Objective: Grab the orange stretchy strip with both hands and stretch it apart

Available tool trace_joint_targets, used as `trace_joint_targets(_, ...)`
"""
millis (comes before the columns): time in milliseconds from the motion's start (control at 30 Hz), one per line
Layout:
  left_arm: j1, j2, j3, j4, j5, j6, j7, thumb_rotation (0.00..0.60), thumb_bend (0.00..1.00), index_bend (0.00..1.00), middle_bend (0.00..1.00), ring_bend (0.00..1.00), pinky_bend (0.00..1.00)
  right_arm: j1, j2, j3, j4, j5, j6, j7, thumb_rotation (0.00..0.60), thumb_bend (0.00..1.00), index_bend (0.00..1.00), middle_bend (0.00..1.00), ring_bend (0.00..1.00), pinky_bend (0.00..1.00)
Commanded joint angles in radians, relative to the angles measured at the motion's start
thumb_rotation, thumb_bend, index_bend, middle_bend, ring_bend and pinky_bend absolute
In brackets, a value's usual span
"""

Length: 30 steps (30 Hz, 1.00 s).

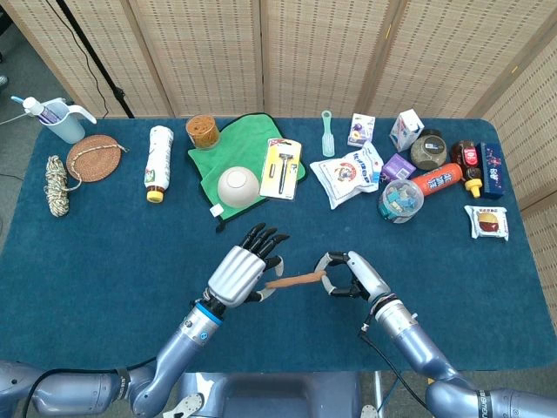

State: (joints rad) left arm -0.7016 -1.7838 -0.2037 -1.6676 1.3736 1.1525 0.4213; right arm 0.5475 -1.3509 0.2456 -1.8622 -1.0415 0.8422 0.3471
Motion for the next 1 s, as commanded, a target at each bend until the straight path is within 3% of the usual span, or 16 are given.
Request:
trace_joint_targets(33,-0.001,-0.002,0.000,0.002,0.002,0.002,-0.007,0.600,0.21,0.53,0.17,0.09,0.00,0.002,-0.001,0.000,0.000,0.002,-0.001,-0.001,0.600,0.54,0.67,0.38,0.26,0.22)
trace_joint_targets(367,-0.002,-0.004,0.002,0.006,0.009,0.011,-0.029,0.600,0.11,0.53,0.17,0.09,0.00,0.011,0.001,0.004,-0.007,0.022,-0.011,0.002,0.600,0.54,0.67,0.37,0.26,0.22)
trace_joint_targets(1000,-0.007,-0.023,0.001,0.028,0.010,0.021,-0.048,0.600,0.11,0.56,0.19,0.11,0.00,0.016,0.005,0.008,-0.008,0.041,-0.008,-0.003,0.600,0.54,0.67,0.35,0.26,0.22)
